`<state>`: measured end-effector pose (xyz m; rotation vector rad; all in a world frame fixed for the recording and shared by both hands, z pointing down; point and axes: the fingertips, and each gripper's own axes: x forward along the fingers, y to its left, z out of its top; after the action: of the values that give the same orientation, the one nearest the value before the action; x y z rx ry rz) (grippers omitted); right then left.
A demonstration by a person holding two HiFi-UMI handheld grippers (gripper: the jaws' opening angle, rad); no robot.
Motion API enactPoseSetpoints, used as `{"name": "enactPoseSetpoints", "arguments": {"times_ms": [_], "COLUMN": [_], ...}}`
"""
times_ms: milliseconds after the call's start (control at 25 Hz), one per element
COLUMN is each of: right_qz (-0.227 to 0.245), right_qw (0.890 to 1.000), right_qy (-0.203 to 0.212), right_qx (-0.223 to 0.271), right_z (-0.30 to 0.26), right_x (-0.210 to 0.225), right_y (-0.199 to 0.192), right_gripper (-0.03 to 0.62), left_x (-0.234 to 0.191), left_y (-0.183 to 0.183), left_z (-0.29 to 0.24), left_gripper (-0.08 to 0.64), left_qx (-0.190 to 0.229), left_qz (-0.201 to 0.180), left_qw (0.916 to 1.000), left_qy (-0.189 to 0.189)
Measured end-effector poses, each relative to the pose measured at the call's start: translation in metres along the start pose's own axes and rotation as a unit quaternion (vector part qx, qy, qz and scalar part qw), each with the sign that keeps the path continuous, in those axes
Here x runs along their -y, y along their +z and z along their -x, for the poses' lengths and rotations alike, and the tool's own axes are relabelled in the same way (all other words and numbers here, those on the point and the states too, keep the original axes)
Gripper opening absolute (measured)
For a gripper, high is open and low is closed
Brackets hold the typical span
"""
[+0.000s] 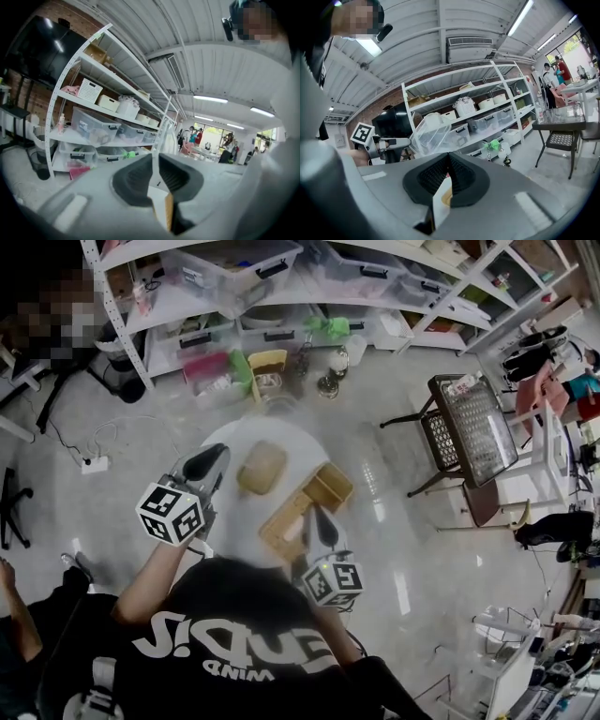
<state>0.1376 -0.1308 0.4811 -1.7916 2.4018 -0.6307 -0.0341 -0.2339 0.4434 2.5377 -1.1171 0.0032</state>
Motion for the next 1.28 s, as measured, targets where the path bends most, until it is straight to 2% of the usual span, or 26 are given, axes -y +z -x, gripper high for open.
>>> {"name": "enactPoseSetpoints", "arguments": {"times_ms": [360,880,1280], "right_qz": [0.018,0.047,0.058], "right_qw": [1.000,0.998,0.998], "right_qy": [0.015,0.038,0.025], "right_qx": [-0.002,-0.005,-0.009], "right_z": [-0.004,-0.012,-0.011], "right_x": [-0.011,-0.031,-0.029], "right_y": [0.004,0.001,-0.010], "right_gripper": [-0.002,-0.002,-0.002], "left_x": [0.014,-0.001,-0.008], "left_y": [-0.003,-0.027,-0.041], "left_z": [0.046,0.083,0.084], "left_gripper": [0.043,0.043,0.043], "left_qx": [0.022,0.030,0.030], "left_qz": [-0.025,-0.060,-0.051], "left_qw": [0.9990,0.9949,0.9947], "left_qy": [0.031,0.075,0.084]}}
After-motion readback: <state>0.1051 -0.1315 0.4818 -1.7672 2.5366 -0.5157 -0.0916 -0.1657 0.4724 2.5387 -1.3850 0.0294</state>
